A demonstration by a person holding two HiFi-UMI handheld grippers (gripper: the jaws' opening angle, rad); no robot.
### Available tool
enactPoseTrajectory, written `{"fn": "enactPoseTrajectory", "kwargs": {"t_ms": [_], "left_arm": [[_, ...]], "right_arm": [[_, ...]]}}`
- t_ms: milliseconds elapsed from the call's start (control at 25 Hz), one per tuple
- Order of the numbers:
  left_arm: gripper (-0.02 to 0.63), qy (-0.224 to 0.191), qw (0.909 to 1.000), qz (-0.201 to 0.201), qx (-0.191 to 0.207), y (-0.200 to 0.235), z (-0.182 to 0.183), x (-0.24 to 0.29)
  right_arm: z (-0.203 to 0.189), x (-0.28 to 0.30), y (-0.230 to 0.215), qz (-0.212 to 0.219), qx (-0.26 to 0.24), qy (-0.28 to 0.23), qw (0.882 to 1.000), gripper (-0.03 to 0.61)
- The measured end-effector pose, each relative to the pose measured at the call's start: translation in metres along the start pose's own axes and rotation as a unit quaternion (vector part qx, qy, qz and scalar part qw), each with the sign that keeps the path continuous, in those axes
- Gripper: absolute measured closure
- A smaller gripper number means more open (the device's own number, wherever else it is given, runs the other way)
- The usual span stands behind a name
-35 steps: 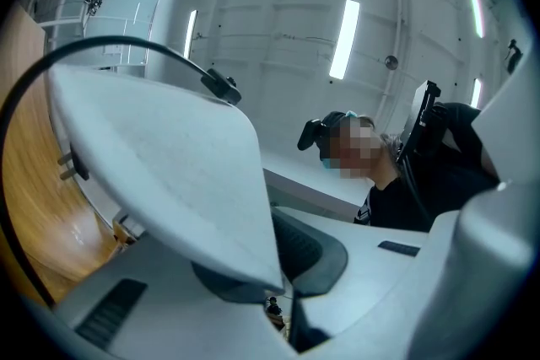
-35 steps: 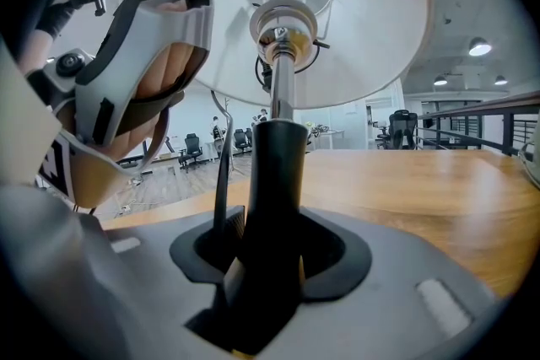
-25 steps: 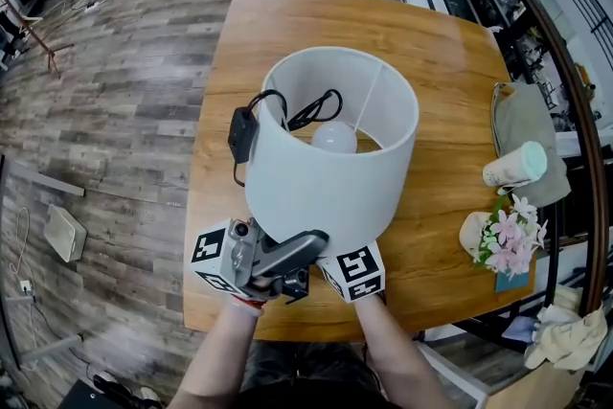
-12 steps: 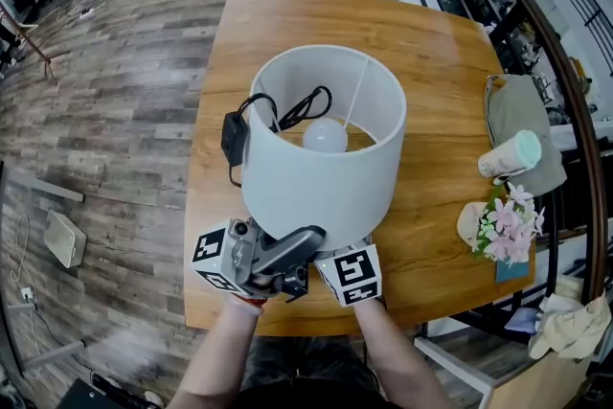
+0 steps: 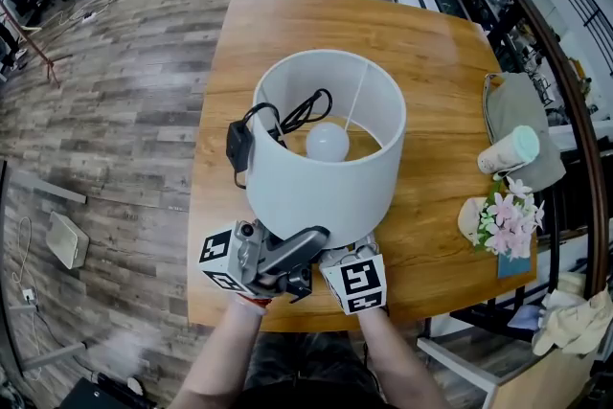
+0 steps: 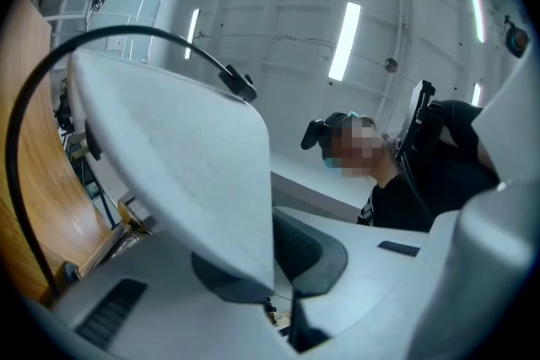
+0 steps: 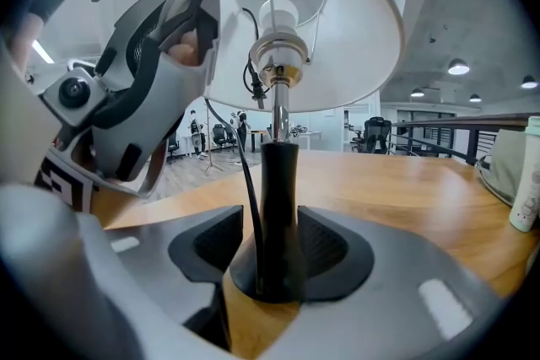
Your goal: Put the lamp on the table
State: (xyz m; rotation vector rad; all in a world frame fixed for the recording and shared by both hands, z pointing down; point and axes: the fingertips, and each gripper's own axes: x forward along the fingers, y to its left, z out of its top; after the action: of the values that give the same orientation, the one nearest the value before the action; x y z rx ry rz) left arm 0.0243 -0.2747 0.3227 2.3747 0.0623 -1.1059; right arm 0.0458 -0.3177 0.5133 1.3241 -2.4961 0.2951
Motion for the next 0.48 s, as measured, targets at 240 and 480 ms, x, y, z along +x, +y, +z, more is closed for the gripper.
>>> {"fn": "enactPoseTrajectory", "kwargs": {"t_ms": [240, 480], "left_arm": [[0.614, 0.009, 1.0000, -0.001, -0.001, -0.006, -0.008, 0.001], [0.611, 0.018, 0.9998, -0.001, -0.006, -0.011, -0.017, -0.003]], "right_arm": [[-0.001, -0.013, 0.001, -0.011, 0.005, 0.000, 1.000, 0.371], [-0.006, -0.021, 0.005, -0.015, 0.009, 0.002, 1.000, 0.373]]}}
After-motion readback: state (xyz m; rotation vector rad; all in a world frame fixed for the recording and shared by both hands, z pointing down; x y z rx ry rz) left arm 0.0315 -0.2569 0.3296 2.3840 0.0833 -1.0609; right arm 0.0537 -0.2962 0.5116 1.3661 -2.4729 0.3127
